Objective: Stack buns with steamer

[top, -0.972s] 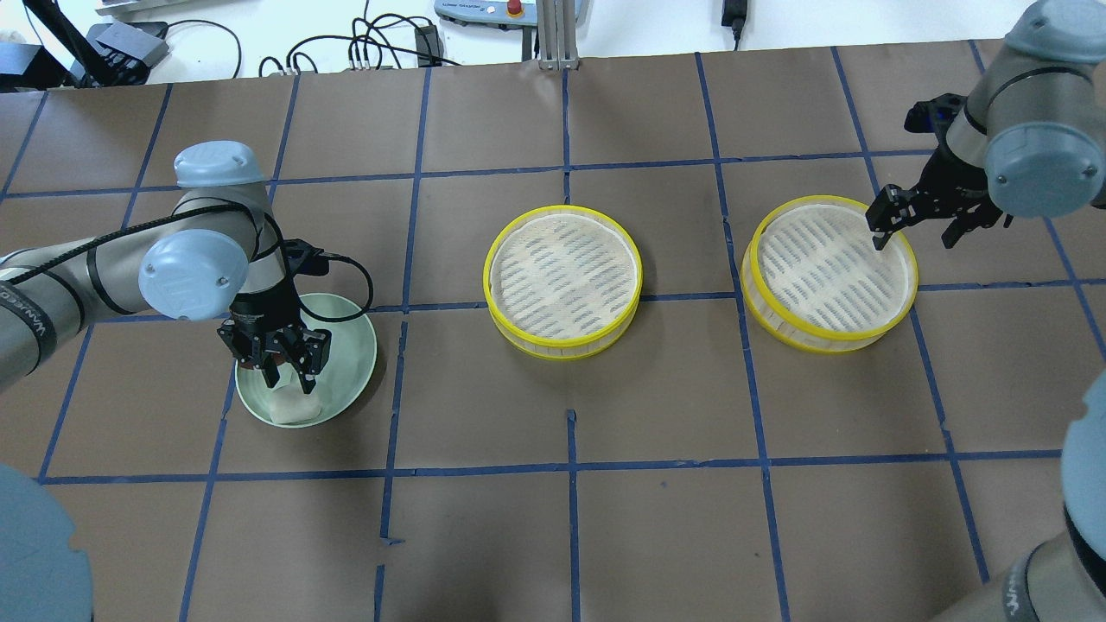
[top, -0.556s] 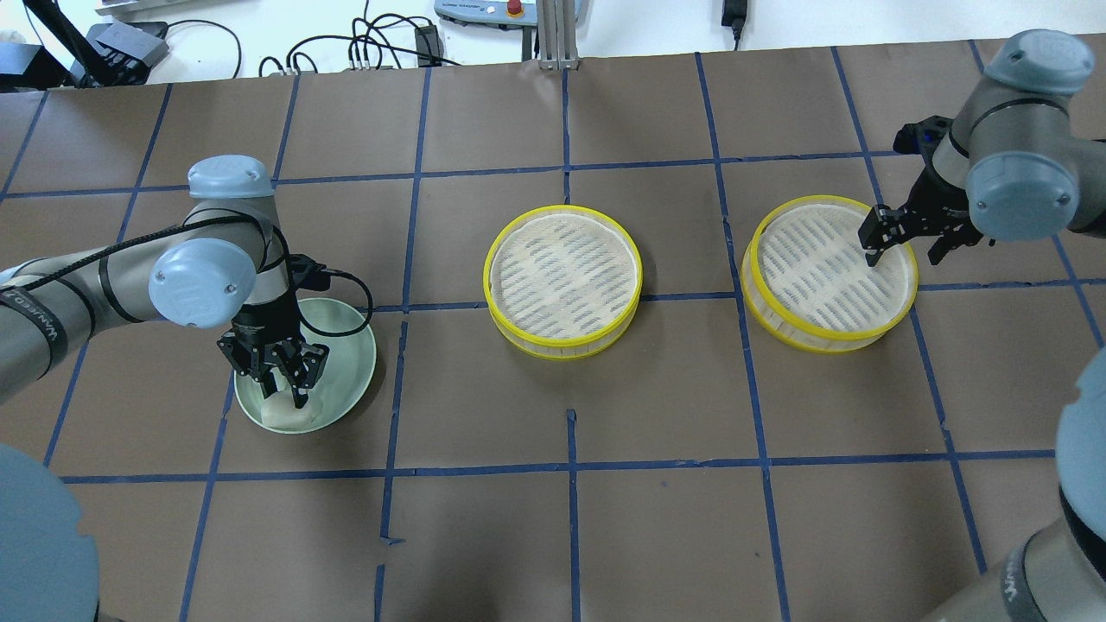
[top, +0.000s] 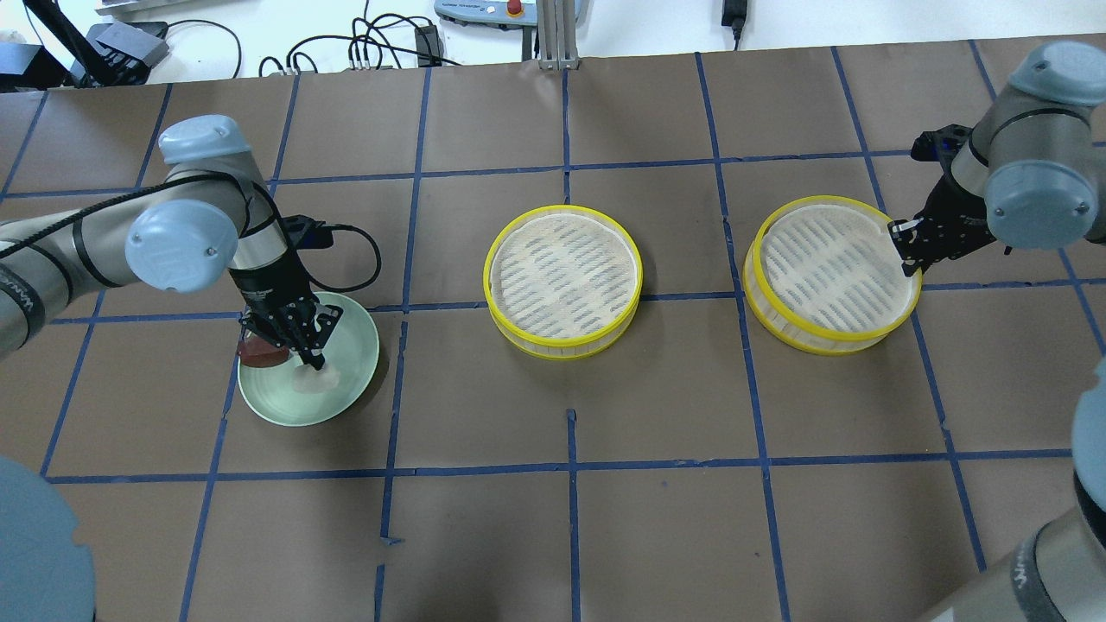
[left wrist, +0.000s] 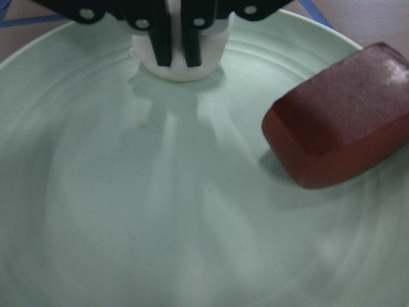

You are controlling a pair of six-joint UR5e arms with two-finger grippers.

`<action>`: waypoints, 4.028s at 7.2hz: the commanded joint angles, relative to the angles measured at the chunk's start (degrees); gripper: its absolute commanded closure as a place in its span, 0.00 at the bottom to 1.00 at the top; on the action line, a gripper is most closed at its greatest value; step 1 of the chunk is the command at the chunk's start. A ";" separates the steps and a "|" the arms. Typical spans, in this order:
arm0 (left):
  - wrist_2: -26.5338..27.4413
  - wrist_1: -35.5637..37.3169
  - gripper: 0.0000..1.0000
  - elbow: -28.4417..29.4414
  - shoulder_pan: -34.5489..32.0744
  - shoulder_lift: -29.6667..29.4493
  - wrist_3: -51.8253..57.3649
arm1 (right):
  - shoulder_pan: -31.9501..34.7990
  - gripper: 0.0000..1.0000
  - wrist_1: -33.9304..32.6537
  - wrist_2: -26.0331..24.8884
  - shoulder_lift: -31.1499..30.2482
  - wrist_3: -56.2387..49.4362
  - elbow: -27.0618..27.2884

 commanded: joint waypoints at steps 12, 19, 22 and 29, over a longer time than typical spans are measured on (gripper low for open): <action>-22.37 14.78 0.00 6.98 -11.19 -0.79 -43.05 | 13.13 0.91 10.12 4.01 -7.59 19.55 -6.60; 19.11 7.72 0.00 1.11 -1.70 1.08 11.70 | 37.26 0.92 8.29 3.23 -1.63 53.44 -7.66; 20.00 16.03 0.09 -4.34 -1.69 -1.38 16.55 | 37.17 0.91 8.46 2.00 -1.62 52.48 -7.84; 14.67 12.48 0.85 -1.64 -1.35 -3.15 16.55 | 29.39 0.01 14.39 2.60 -8.44 35.40 -9.41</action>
